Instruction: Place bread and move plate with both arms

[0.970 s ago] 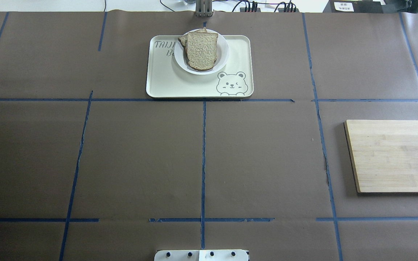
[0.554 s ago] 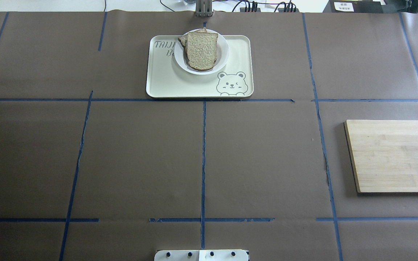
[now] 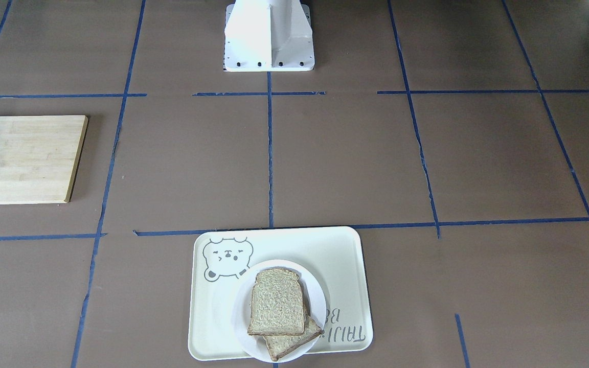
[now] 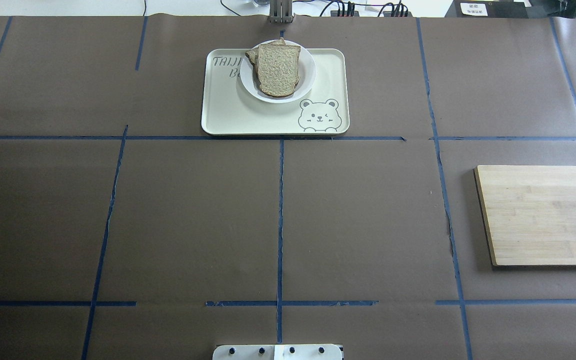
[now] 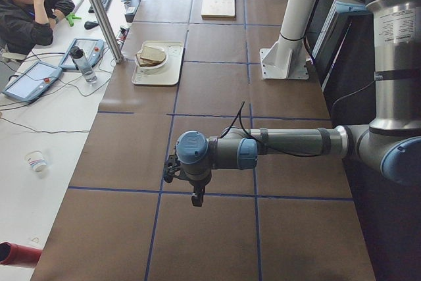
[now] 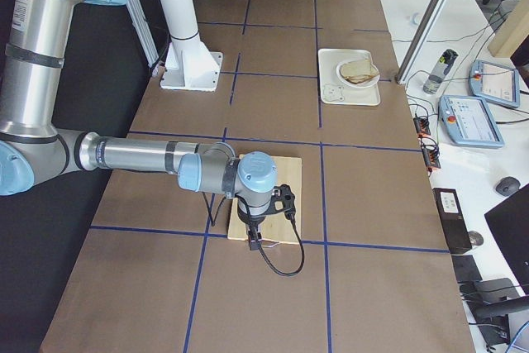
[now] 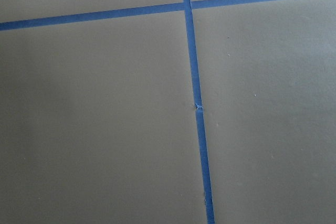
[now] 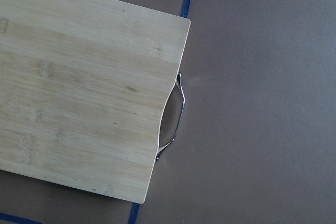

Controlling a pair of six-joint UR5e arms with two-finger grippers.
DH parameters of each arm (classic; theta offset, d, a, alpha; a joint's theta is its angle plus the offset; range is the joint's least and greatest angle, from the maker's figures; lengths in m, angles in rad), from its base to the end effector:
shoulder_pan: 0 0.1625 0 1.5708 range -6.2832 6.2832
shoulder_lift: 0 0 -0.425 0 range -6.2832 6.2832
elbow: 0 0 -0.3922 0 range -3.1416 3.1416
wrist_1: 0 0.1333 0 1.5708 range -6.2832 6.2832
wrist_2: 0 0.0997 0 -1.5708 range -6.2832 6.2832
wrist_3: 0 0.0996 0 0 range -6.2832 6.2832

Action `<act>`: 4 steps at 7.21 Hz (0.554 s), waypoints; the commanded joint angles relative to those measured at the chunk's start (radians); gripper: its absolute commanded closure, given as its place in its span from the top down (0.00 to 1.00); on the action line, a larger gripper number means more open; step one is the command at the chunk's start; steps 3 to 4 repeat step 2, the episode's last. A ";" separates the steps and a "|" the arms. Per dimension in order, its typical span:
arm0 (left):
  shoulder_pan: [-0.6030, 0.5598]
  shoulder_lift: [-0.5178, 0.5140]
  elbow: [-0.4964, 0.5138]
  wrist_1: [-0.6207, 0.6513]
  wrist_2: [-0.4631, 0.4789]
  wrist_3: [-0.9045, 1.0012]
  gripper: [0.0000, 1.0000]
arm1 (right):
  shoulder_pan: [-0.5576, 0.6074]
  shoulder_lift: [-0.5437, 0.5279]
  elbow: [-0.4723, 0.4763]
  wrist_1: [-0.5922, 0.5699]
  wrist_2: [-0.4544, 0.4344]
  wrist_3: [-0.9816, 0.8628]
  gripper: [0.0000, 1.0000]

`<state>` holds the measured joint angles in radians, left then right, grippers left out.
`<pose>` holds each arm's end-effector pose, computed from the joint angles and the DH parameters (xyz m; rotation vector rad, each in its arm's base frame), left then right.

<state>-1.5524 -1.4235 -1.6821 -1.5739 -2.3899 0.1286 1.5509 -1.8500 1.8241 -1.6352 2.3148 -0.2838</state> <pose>-0.0527 -0.4280 0.6683 0.0141 0.8201 0.1252 0.0585 -0.3689 0.6632 0.0125 -0.7505 -0.2558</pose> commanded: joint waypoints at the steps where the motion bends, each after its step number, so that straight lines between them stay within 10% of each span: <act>1: 0.000 0.000 0.001 0.000 0.000 -0.001 1.00 | 0.000 0.000 0.000 0.000 0.000 0.000 1.00; 4: 0.000 0.000 0.001 0.000 0.000 -0.001 1.00 | 0.000 0.000 0.000 0.000 0.000 0.000 1.00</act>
